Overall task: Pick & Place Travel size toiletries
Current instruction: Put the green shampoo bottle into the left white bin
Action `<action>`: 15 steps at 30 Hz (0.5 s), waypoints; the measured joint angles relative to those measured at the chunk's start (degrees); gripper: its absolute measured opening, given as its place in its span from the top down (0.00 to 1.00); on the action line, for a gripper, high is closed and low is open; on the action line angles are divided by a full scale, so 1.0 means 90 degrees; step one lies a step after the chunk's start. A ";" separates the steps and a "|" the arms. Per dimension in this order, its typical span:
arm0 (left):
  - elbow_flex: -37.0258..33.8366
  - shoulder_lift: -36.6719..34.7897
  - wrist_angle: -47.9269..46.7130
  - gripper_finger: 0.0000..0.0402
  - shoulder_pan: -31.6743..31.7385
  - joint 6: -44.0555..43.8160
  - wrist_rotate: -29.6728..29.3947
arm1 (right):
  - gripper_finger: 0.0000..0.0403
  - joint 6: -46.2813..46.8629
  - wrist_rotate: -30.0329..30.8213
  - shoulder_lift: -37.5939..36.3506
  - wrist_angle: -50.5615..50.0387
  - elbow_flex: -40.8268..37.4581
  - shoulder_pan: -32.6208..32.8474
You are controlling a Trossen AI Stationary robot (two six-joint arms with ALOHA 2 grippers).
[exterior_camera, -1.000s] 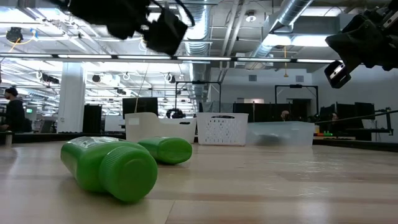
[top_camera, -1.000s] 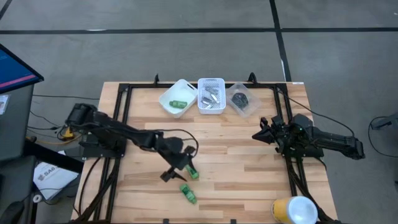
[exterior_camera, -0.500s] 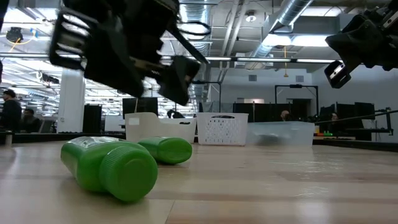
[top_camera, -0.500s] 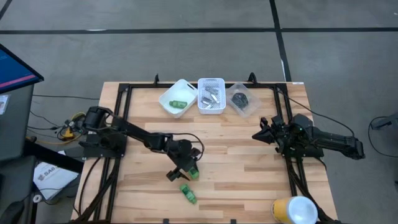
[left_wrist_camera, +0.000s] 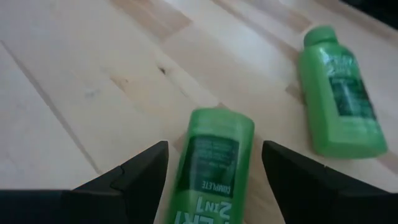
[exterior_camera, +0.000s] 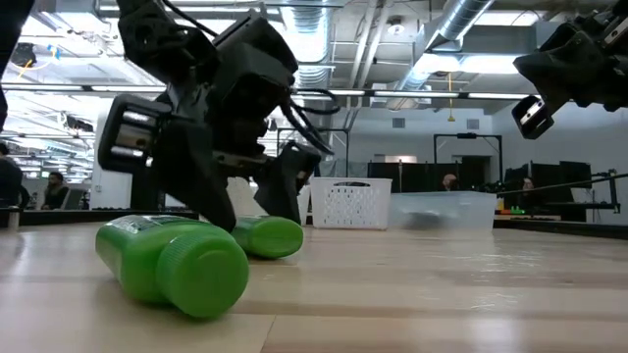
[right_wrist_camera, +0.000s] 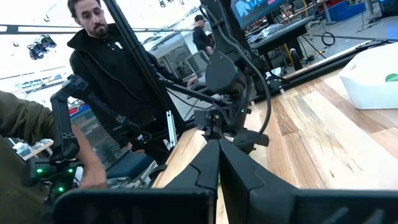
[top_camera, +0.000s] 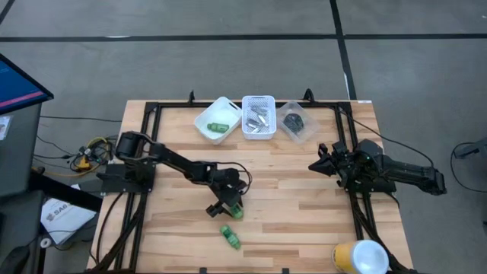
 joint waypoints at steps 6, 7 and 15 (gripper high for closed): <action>-0.0007 0.0179 -0.0003 0.37 0.0024 0.0041 -0.0022 | 0.99 0.0002 0.0000 0.0000 -0.0002 0.0000 0.0001; -0.0016 0.0218 0.0018 0.38 0.0046 0.0049 -0.0017 | 0.99 0.0000 0.0000 0.0000 0.0000 -0.0001 0.0002; -0.0073 0.0296 0.0114 0.54 0.0216 0.0055 0.0034 | 0.99 0.0001 0.0000 0.0000 -0.0001 0.0000 0.0001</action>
